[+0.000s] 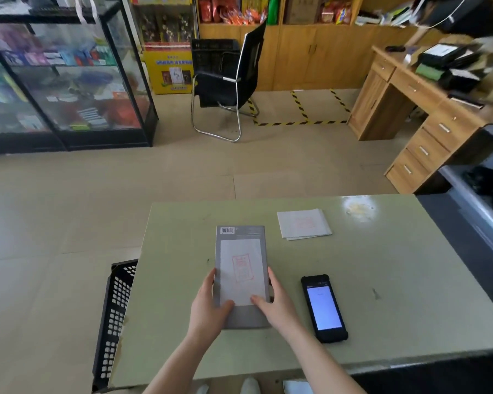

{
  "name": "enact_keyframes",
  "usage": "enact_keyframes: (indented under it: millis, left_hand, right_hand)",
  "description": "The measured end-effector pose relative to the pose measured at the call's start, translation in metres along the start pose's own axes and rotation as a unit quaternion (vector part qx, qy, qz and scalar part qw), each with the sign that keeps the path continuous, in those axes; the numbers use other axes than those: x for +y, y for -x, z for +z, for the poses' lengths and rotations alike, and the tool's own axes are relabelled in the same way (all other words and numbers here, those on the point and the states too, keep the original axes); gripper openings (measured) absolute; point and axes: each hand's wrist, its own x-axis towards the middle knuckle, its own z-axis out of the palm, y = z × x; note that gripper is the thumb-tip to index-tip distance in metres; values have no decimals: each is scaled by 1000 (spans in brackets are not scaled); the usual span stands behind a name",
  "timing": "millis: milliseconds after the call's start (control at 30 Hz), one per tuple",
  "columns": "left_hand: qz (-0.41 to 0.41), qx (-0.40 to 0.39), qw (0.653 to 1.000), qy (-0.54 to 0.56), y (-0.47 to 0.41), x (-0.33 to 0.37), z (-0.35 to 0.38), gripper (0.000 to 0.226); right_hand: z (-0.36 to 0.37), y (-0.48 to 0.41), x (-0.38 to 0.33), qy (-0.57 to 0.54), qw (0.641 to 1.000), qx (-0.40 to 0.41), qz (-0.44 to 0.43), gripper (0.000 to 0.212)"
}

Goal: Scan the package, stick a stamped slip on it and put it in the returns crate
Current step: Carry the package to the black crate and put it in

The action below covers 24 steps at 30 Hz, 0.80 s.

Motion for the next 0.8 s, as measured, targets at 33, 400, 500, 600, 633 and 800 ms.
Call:
enact_keyframes:
  millis: [33,400,500,600,633,800]
  left_hand:
    - [9,-5,1000,4,2,3,-1,79]
    - [187,-144,971,28,63,61,19,79]
    - [235,-202,950,31,98,81,39,78]
    - [273,-261,926,28,141,98,64,76]
    - [282,-280,917,26,157,103,73,76]
    - [355,-350,867,5,253,122,114,76]
  right_hand:
    - [-2,5,-2,-4,1000,14,-5,80]
    - [-55,129,-6,-63,968,240,-41,78]
    - [-77,181,1,-94,950,292,-53,71]
    - [-98,239,14,-103,927,357,-53,69]
    - [-105,260,19,-104,919,378,-49,70]
    - [-131,366,52,-104,867,487,-20,76]
